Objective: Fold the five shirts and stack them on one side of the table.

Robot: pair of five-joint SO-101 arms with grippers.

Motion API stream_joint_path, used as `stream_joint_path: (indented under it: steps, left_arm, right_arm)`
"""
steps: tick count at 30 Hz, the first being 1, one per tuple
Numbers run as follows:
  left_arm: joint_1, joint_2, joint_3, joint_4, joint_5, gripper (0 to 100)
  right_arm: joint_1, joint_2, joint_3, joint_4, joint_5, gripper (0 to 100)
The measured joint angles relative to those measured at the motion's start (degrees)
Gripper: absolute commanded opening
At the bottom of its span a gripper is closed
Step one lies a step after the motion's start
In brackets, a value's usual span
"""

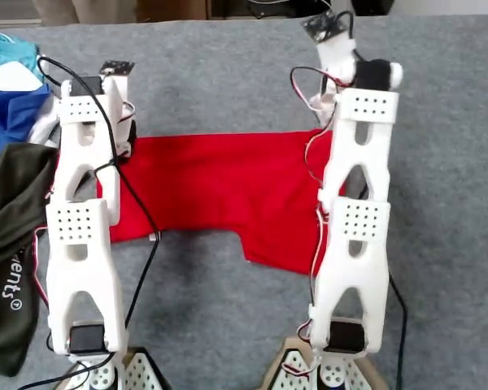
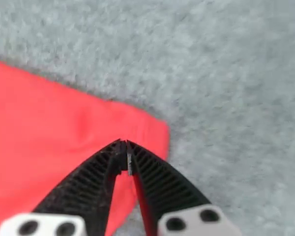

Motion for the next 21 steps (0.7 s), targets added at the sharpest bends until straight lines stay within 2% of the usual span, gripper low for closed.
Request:
stream_joint_path:
  steps: [10,18,21]
  left_arm:
    - [-0.44,2.46,-0.09,-2.81,-0.09,2]
    - [-0.44,2.46,-0.09,-2.81,-5.19,2]
    - [-0.44,2.81,-3.25,-1.32,-5.19,2]
  right_arm:
    - [2.99,11.78,0.0,-0.35,0.0,0.6]
    - [4.75,13.54,-5.54,-0.44,0.44,0.9]
    - [4.57,13.01,-5.54,-0.18,0.79,5.3]
